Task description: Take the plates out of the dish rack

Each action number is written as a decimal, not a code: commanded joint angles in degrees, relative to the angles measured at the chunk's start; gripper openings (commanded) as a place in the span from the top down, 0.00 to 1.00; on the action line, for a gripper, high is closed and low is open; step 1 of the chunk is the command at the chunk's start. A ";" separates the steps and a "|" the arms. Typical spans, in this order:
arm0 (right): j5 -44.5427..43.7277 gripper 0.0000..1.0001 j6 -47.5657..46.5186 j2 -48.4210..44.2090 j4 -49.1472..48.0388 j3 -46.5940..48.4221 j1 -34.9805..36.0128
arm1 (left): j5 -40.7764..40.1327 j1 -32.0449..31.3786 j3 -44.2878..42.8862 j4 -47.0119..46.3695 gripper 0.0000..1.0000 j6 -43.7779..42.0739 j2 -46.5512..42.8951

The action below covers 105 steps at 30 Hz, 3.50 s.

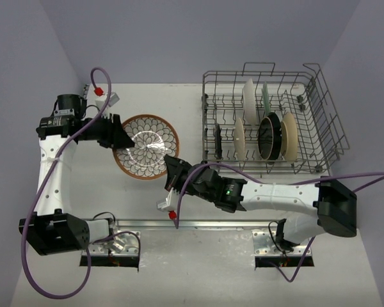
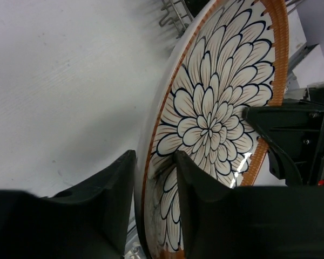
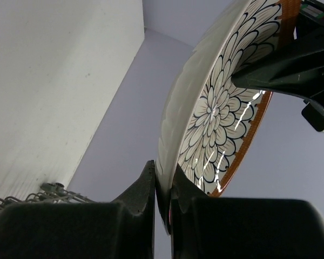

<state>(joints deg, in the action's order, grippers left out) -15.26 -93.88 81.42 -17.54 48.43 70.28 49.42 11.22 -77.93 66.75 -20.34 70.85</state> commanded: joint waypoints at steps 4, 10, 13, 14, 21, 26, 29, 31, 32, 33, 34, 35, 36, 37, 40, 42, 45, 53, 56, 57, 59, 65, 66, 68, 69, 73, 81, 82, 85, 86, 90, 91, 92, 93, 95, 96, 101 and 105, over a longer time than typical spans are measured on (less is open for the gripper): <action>-3.68 0.88 -0.03 -1.09 -15.44 3.66 0.54 | 4.81 -0.29 3.97 -3.63 1.00 -0.15 -0.10; -5.32 0.14 6.49 -1.89 -12.15 4.65 0.00 | 5.75 2.53 6.91 -12.20 1.00 5.84 1.29; -6.20 0.02 9.85 -2.34 -11.01 4.48 -1.85 | 4.53 4.44 6.37 -18.78 1.00 10.83 4.68; -6.45 0.01 11.21 -2.40 -10.44 4.58 -2.58 | 3.91 5.00 5.93 -21.19 1.00 12.74 5.34; -7.78 0.01 25.99 -3.25 2.92 10.27 -9.56 | -1.06 7.23 1.21 -38.96 1.00 26.30 20.19; -8.23 0.01 34.66 -4.17 9.32 13.78 -13.48 | -2.13 7.18 -2.87 -45.20 1.00 29.18 32.44; -7.48 0.01 41.09 -4.75 13.61 15.90 -15.85 | -2.60 7.20 -4.38 -46.36 1.00 29.01 37.36; -6.99 0.01 44.70 -4.84 16.79 17.96 -17.16 | -2.87 7.21 -4.60 -46.95 1.00 28.70 40.23; -6.23 0.01 46.32 -4.74 18.87 19.41 -17.79 | -2.77 7.16 -4.59 -47.35 1.00 28.46 41.81; -5.76 0.01 48.47 -4.59 20.24 20.35 -18.65 | -2.84 7.19 -4.55 -47.46 1.00 28.24 42.75; -5.30 0.01 50.62 -4.45 21.61 21.28 -19.51 | -2.91 7.23 -4.52 -47.57 1.00 28.02 43.68; -4.62 0.01 52.02 -4.28 22.43 21.96 -19.95 | -2.92 7.31 -4.44 -47.51 1.00 27.54 44.44; -4.26 0.01 53.70 -4.15 23.36 22.72 -20.57 | -3.28 7.27 -4.47 -47.24 1.00 27.10 45.16; -3.88 0.01 55.34 -4.10 24.22 23.51 -21.14 | -3.69 7.25 -4.47 -46.94 1.00 26.65 45.85; -2.85 0.01 60.66 -4.31 25.76 25.38 -22.61 | -5.45 7.27 -3.91 -45.84 1.00 25.02 47.07; -2.33 0.01 64.86 -4.42 26.65 27.10 -23.76 | -6.75 7.23 -2.70 -45.15 1.00 23.21 47.10; -1.15 0.01 70.72 -4.06 29.37 29.41 -26.25 | -10.31 7.37 0.97 -45.58 0.99 21.69 46.37; 1.91 0.01 83.01 -3.94 33.67 32.85 -33.06 | -19.42 7.67 7.80 -47.56 0.55 20.60 42.35; 3.68 0.01 87.26 -4.39 35.05 34.04 -35.31 | -21.48 7.75 7.89 -47.26 0.43 20.25 39.75; 4.82 0.01 88.41 -4.34 35.69 34.65 -36.05 | -22.21 7.84 7.79 -47.04 0.42 19.78 38.57; 6.73 0.01 90.88 -4.22 37.71 35.42 -37.99 | -23.92 7.76 7.59 -46.21 0.41 18.56 37.29; 17.19 0.02 97.24 -2.32 45.57 38.76 -45.81 | -28.20 7.76 8.41 -44.56 0.05 14.31 25.48; 19.45 0.02 97.86 -1.16 47.52 39.52 -47.85 | -30.09 7.70 7.98 -43.96 0.01 13.40 22.88; 21.92 0.03 98.40 0.33 50.16 40.94 -49.81 | -32.86 7.67 6.42 -42.64 0.00 11.84 18.86; 22.64 0.05 98.71 1.36 51.14 41.64 -51.02 | -33.85 7.67 5.52 -41.96 0.00 11.16 16.74; 24.43 0.09 99.13 4.60 53.56 43.67 -54.34 | -36.25 7.40 3.75 -38.86 0.00 8.35 8.87; 34.45 0.19 98.40 17.02 56.46 55.37 -63.20 | -48.41 -12.94 13.34 -35.91 0.00 2.55 -7.48; 34.51 0.20 98.29 17.37 56.47 55.72 -63.91 | -48.91 -14.20 13.58 -35.81 0.00 2.59 -7.83; 36.77 0.21 98.52 20.56 57.52 58.40 -66.55 | -49.15 -15.99 13.53 -34.00 0.00 3.57 -7.88; 37.67 0.21 98.43 21.70 58.16 59.25 -67.11 | -49.15 -16.42 13.60 -33.79 0.00 3.64 -7.74; 38.25 0.24 96.85 24.57 58.93 59.81 -67.29 | -50.74 -17.31 13.53 -33.70 0.00 3.75 -7.24; 38.29 0.25 96.39 25.50 58.95 59.79 -67.31 | -50.84 -17.48 13.36 -33.70 0.00 3.90 -7.07; 38.29 0.25 96.18 26.16 59.01 59.84 -67.38 | -50.91 -17.56 13.07 -33.68 0.00 3.94 -6.76; 38.29 0.26 95.89 26.90 58.96 59.79 -67.38 | -50.91 -17.61 12.73 -33.58 0.00 4.09 -6.32; 38.53 0.28 95.03 28.67 58.93 59.81 -67.38 | -50.89 -17.75 11.89 -33.24 0.00 4.30 -5.68; 38.73 0.29 94.49 29.31 58.95 59.97 -67.38 | -50.79 -17.82 11.47 -33.15 0.00 4.44 -5.50; 40.07 0.37 92.17 32.88 58.59 60.72 -67.54 | -49.76 -18.39 11.89 -32.48 0.00 5.27 -4.93; 41.71 0.43 91.77 34.48 58.49 61.25 -68.05 | -49.68 -19.03 12.36 -32.13 0.00 6.09 -5.27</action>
<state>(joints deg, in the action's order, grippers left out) 23.35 -0.11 115.94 41.57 106.43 2.75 -0.43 -6.63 -64.38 35.33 -15.87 66.22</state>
